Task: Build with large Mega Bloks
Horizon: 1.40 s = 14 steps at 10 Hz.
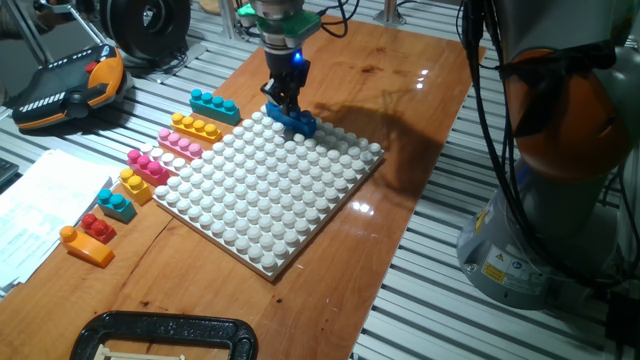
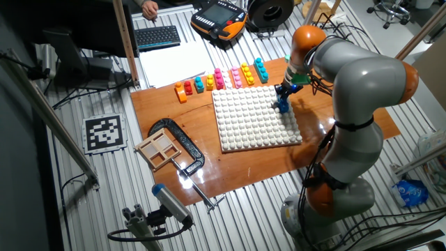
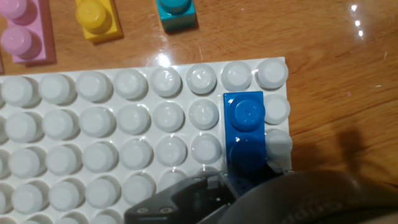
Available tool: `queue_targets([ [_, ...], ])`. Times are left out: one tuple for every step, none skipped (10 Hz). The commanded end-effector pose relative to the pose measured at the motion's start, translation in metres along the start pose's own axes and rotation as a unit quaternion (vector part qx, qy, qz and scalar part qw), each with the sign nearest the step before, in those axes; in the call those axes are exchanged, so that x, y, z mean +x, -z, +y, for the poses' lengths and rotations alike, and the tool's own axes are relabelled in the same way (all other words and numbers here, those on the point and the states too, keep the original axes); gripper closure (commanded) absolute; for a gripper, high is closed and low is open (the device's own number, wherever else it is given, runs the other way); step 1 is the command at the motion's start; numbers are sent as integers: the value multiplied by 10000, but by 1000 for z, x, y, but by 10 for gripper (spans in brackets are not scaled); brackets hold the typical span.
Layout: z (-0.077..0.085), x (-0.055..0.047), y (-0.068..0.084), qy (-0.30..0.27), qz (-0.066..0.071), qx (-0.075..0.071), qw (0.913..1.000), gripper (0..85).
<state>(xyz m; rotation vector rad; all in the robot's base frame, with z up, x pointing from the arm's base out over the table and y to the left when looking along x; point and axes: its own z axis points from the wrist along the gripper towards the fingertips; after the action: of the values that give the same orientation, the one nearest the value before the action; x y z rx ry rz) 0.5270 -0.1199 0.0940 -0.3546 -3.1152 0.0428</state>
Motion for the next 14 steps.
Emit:
queue_targets([
  [0,0,-1,-7,-7,-11,10000,850],
  [0,0,-2,-7,-11,-28,10000,850],
  [0,0,-4,-7,-16,-37,10000,850],
  [1,0,-5,-7,-22,-46,10000,850],
  [0,-1,-7,1,-26,-63,10000,850],
  [0,-1,-8,1,-30,-80,10000,850],
  [0,-1,-9,1,-25,-102,9999,850],
  [0,-2,-10,9,-32,-104,9999,850],
  [0,-2,-11,9,-27,-126,9999,850],
  [0,-2,-12,8,-40,-137,9999,850],
  [0,-3,-14,16,-48,-139,9999,850],
  [0,-3,-14,16,-54,-148,9999,850],
  [0,-3,-14,8,-52,-156,9999,850],
  [0,-3,-14,1,-58,-165,9998,850],
])
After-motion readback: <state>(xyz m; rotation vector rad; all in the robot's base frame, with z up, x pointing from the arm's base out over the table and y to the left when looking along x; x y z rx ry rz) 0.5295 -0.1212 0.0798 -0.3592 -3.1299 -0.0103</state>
